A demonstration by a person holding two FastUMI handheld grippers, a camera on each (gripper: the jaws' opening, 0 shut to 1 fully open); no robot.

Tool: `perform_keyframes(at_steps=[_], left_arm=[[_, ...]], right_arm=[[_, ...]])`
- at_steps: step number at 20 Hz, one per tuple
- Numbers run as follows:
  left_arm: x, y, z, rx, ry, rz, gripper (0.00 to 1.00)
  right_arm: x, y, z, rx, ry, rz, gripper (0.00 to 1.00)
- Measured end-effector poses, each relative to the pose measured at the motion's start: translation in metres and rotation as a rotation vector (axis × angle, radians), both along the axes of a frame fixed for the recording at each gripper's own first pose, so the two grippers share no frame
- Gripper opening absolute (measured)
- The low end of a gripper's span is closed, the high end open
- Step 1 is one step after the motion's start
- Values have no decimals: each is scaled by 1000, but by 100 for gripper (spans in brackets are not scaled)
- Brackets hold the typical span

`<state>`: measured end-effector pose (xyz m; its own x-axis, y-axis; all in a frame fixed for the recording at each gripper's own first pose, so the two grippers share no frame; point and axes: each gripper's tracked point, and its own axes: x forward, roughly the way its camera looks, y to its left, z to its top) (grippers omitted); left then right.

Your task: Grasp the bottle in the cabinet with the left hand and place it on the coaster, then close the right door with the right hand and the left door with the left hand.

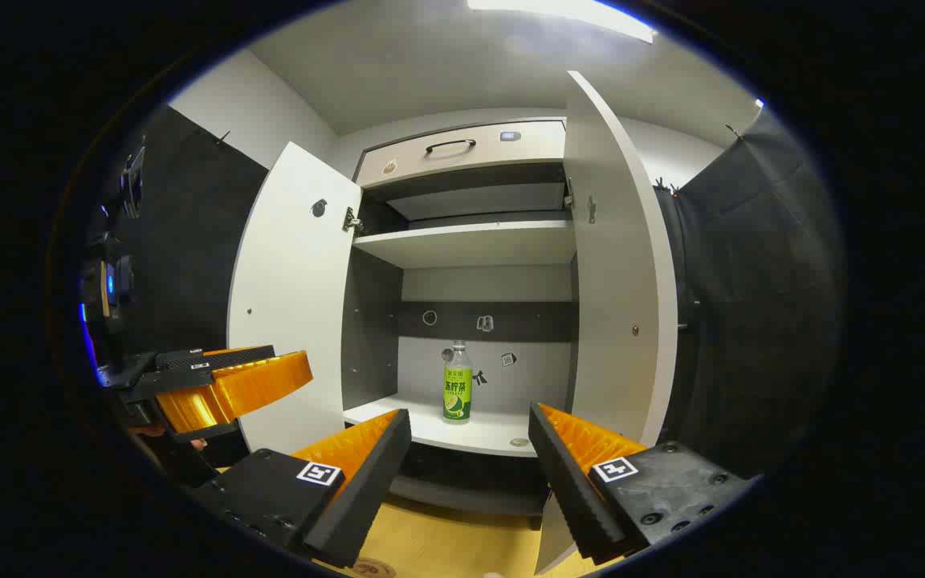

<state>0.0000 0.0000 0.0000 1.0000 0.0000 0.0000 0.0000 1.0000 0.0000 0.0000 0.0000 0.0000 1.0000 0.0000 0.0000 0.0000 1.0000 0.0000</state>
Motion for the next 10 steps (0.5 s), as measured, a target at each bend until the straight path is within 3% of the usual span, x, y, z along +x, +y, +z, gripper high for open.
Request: perform_keyframes(at_steps=[10], left_arm=[[-1, 24, -7, -21, 23, -9, 95]], right_arm=[[1, 10, -10, -26, 26, -50, 98]])
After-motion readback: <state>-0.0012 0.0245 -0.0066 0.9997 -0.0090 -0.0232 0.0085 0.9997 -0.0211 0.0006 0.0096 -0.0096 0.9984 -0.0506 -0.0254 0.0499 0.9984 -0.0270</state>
